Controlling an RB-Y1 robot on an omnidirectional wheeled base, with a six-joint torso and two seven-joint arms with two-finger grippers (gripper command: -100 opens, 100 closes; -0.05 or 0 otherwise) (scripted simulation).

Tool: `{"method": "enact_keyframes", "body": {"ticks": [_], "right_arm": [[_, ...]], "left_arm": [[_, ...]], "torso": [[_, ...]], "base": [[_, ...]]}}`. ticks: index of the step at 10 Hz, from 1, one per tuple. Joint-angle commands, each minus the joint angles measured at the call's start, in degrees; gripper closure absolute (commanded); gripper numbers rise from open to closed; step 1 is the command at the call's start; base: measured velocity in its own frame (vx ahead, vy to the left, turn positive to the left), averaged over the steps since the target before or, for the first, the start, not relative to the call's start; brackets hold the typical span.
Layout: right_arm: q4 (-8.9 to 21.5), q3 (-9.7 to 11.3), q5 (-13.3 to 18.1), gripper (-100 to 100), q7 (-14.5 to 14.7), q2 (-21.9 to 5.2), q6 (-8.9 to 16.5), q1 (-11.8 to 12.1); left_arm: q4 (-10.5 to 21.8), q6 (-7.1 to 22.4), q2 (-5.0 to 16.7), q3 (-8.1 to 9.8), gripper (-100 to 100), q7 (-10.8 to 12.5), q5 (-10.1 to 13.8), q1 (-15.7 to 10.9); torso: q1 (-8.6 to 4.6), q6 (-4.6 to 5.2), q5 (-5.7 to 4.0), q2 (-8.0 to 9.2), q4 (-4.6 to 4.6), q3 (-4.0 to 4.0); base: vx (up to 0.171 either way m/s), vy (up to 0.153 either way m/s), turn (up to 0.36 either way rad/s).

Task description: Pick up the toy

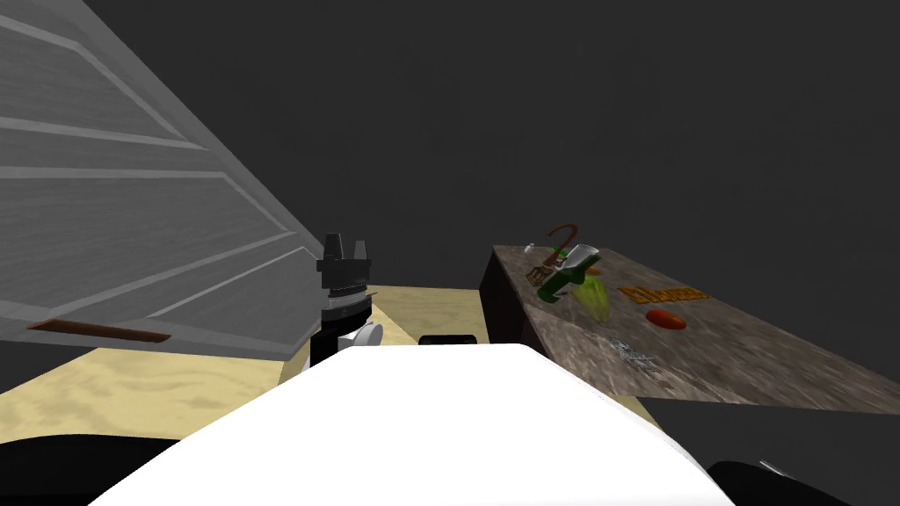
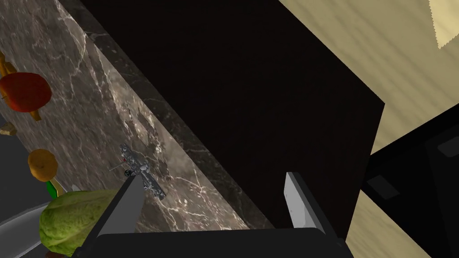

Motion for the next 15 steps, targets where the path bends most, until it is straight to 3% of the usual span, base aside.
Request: {"method": "enact_keyframes", "body": {"ticks": [1,4,8,9,10,12,13,14,15], "right_arm": [[0.48,0.19,2.86,-100,0.70,-1.58,0.79,0.61],[0.83,0.56,6.08,-100,1.29,-3.05,1.64,0.96],[1.53,2.55,13.86,-100,3.60,-7.58,4.20,1.15],[1.53,2.55,13.86,-100,3.60,-7.58,4.20,1.15],[1.48,3.76,16.49,-100,4.54,-8.96,4.91,0.75],[1.18,5.01,18.17,-100,5.20,-9.75,5.19,0.21],[1.34,4.69,17.57,-100,5.25,-9.43,4.98,0.23],[1.36,4.83,17.76,0,5.13,-9.52,5.15,0.20],[2.91,5.38,16.84,-100,5.34,-9.43,4.34,-1.50]], "left_arm": [[0.00,0.00,0.00,0.00,0,0.00,0.00,0.00],[0.00,0.00,0.00,0.00,0,0.00,0.00,0.00],[0.00,0.00,0.00,0.00,0,0.00,0.00,0.00],[0.00,0.00,0.00,0.00,0,0.00,0.00,0.00],[0.00,0.00,0.00,0.00,0,0.00,0.00,0.00],[0.00,0.00,0.00,0.00,0,0.00,0.00,0.00],[0.00,0.00,0.00,0.00,0,0.00,0.00,0.00],[0.00,0.00,0.00,0.00,0,0.00,0.00,0.00],[0.00,0.00,0.00,0.00,0,0.00,0.00,0.00]], "torso": [[0.00,0.00,0.00,0.00,0.00,0.00],[-0.02,-0.03,-0.01,-0.01,0.00,0.00],[-0.18,-0.03,-0.05,-0.13,-0.03,-0.07],[-0.20,-0.02,-0.05,-0.16,-0.04,-0.09],[-0.10,0.01,-0.04,-0.05,-0.01,-0.03],[-0.15,-0.01,-0.05,-0.05,-0.01,-0.03],[-0.11,0.01,-0.04,-0.04,-0.01,-0.03],[0.05,0.02,0.00,0.04,0.01,0.02],[0.16,0.03,0.03,0.11,0.03,0.06]], "base": [[0.054,-0.045,0.119],[0.036,-0.047,0.072],[0.059,-0.081,0.103],[0.039,-0.069,0.024],[0.043,-0.082,0.049],[0.048,-0.083,0.053],[0.020,-0.031,0.010],[0.004,-0.007,0.002],[-0.031,0.014,0.128]]}}
